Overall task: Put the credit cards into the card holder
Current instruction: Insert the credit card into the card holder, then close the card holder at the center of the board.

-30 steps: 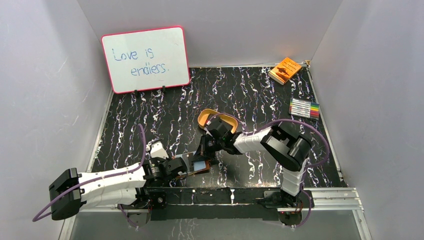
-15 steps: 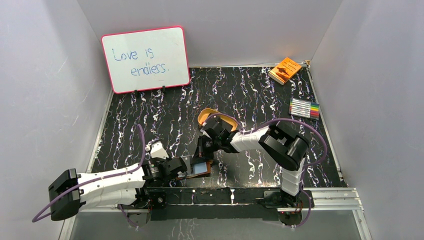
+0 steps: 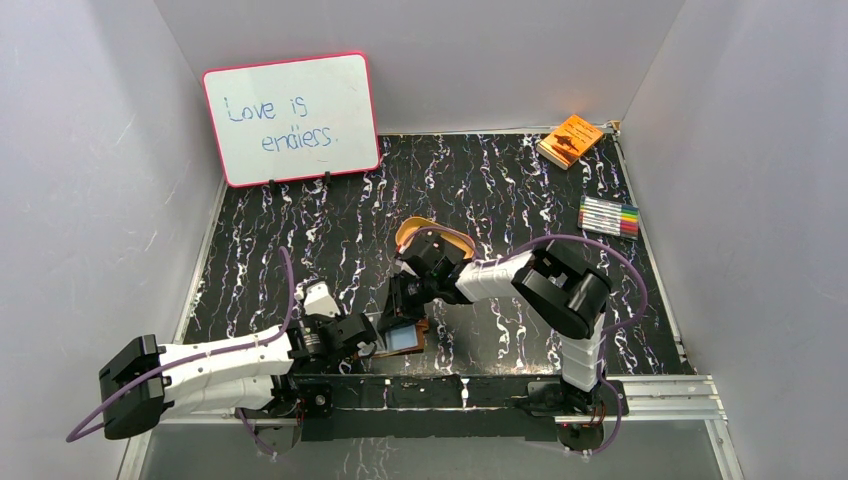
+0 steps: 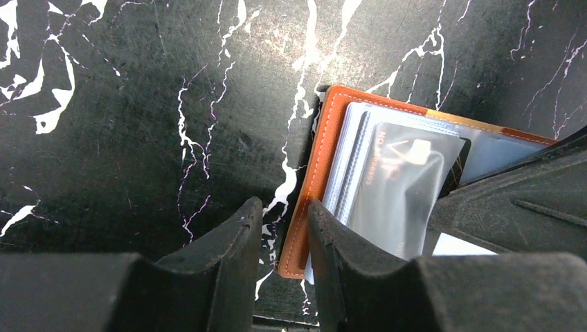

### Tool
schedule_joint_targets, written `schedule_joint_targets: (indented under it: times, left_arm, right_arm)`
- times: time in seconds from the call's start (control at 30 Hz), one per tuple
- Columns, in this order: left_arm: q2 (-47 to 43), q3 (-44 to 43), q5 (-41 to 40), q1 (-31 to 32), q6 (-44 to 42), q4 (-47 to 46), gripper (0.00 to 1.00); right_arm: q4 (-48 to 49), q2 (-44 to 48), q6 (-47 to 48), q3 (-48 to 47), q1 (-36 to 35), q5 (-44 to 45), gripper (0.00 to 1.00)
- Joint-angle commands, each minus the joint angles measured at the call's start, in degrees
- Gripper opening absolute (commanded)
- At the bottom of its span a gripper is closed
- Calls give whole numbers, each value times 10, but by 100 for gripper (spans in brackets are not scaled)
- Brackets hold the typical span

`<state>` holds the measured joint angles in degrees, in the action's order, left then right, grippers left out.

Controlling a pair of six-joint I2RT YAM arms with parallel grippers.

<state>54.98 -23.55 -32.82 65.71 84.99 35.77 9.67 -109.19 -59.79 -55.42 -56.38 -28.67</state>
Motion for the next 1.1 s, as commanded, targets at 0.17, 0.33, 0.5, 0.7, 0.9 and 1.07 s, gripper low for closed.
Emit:
schedule_joint_targets:
  times: [0.17,0.33,0.5,0.7,0.9,1.07]
  left_arm:
    - [4,19,32,-1,15,-17,30]
    - [-10,22,27,-1,22,-9,30]
    - [-26,20,24,-1,26,6,30]
    - [-52,13,12,-1,28,29,30]
    - [-81,-3,-8,-1,33,62,38]
    - [-108,-6,-20,-1,51,94,51]
  right_arm:
    - [-65,46,27,-14,-13,27,53]
    - [-174,72,72,-54,-13,61,63]
    - [-255,118,105,-76,-13,104,66]
    - [-371,214,170,-91,-13,233,64]
    - [-373,325,260,-10,-13,361,66]
    - [-356,319,253,35,-13,310,71]
